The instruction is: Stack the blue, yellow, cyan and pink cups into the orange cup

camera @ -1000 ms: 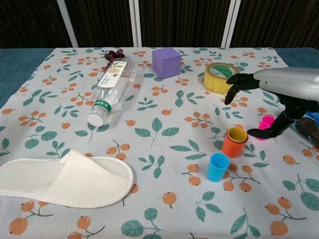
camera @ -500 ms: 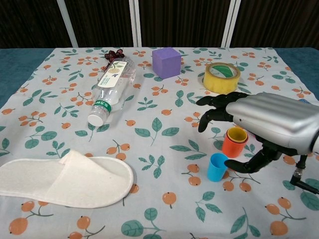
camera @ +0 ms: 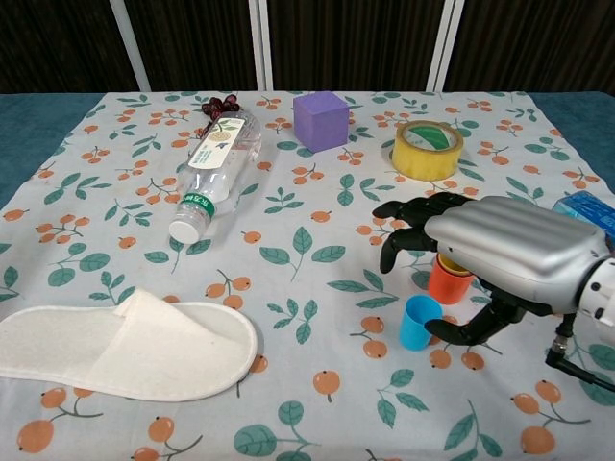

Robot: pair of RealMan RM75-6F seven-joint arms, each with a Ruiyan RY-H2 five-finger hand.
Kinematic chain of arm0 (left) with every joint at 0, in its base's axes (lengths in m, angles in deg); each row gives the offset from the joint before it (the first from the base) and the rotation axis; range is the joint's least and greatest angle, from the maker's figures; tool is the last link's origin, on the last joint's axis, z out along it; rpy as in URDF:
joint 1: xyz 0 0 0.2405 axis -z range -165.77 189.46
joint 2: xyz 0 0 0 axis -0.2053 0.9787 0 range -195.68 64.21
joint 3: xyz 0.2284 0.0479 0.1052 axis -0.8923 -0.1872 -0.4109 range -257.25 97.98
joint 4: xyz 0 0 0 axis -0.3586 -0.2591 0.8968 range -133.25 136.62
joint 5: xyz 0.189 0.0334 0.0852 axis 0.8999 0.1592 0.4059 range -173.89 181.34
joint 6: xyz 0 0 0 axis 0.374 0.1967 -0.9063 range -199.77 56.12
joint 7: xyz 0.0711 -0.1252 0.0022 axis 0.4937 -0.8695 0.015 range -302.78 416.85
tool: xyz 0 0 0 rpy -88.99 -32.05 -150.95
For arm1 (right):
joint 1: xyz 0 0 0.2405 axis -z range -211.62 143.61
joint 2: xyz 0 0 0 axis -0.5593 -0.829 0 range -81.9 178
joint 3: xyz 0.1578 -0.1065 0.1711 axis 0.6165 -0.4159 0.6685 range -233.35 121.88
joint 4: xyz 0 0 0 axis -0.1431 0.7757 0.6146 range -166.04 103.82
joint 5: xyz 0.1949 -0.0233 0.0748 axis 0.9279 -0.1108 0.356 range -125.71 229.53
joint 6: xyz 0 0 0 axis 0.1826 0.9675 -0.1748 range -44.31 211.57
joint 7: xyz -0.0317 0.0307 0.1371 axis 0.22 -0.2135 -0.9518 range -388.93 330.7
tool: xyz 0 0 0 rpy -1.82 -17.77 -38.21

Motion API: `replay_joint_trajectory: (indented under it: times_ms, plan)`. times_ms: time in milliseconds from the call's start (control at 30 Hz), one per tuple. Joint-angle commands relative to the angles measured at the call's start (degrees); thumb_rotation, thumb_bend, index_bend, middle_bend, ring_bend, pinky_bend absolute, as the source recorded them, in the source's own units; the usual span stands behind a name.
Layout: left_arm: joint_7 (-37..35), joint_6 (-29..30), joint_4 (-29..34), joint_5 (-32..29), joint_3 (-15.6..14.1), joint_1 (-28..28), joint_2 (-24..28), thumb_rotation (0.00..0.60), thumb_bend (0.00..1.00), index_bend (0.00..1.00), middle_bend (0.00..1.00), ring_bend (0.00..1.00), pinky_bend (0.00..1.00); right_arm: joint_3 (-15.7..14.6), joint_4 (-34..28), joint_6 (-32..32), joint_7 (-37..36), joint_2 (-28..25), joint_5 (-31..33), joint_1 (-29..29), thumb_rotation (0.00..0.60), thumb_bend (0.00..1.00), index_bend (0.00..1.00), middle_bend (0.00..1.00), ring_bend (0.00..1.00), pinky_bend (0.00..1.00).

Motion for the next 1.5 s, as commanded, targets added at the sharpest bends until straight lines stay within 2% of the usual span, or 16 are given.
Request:
replay_joint_trajectory:
  times_ms: [33,400,633,1000,1500]
  plan:
    - [0.01,0.00,-0.04,0.02,0.00,0.01,-0.01,0.600,0.81,0.15,0.03,0.02,0.08,0.14,0.53,-0.33,-0.49,-0.03,0.14,0.31,0.600,0.40,0.32,0.00,0.00,0.05]
    - [0.18,-0.03,0.04,0.14,-0.09,0.03,-0.03,0.600,0.81,0.15,0.03,0.02,0.08,0.66,1.75,-1.66,-2.64,0.05,-0.12,1.20,0.600,0.40,0.35,0.00,0.00,0.05]
    - [0.20,-0.13,-0.04,0.10,-0.11,0.05,0.01,0.600,0.81,0.15,0.03,0.02,0.08,0.96,2.86,-2.04,-3.88,0.60,-0.51,1.82,0.600,0.40,0.40,0.00,0.00,0.06]
    - [0.34,-0.17,-0.07,0.06,-0.10,0.07,0.02,0.600,0.81,0.15,0.03,0.02,0.08,1.99,4.49,-2.84,-4.64,1.24,0.16,2.33,0.600,0.44,0.43,0.00,0.00,0.06]
    - [0.36,-0.09,-0.09,0.08,-0.10,0.04,-0.03,0.600,0.81,0.16,0.03,0.02,0.08,2.31,3.85,-3.44,-5.01,0.87,-0.52,2.74,0.600,0.46,0.49,0.00,0.00,0.06]
